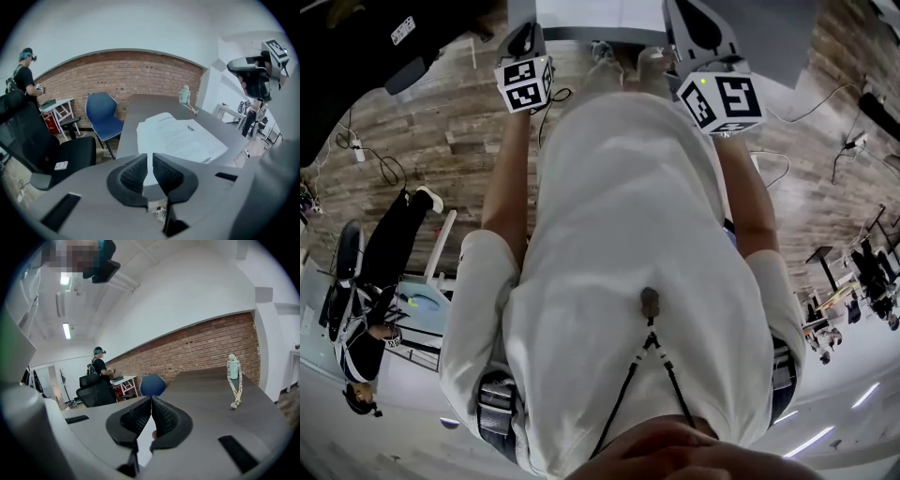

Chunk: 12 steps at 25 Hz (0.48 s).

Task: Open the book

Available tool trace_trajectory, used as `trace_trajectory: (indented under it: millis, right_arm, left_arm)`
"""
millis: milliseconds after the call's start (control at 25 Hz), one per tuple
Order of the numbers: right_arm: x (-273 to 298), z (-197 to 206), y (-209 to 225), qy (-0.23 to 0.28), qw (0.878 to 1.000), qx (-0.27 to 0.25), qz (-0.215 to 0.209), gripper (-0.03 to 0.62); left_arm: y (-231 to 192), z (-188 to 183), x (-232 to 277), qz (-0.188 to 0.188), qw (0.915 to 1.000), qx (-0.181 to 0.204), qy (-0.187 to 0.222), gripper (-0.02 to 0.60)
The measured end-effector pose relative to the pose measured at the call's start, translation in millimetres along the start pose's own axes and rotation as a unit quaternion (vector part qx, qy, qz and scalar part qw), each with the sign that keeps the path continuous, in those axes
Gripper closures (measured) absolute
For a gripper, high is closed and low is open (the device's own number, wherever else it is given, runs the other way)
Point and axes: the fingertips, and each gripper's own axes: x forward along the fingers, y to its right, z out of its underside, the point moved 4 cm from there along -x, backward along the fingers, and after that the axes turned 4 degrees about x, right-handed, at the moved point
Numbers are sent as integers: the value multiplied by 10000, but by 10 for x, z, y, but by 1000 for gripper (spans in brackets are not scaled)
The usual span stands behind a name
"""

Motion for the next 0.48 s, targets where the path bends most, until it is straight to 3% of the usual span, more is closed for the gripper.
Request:
trace_trajectory:
  millis: [200, 480]
  right_arm:
    - [-90, -195, -86, 194, 9998, -77, -52, 557]
    - [-277, -531, -177, 509, 9985, -175, -107, 557]
  left_arm:
    - [222, -603, -250, 262, 9960, 30, 849, 548]
    - [568, -1524, -664, 753, 9775, 227, 1956, 557]
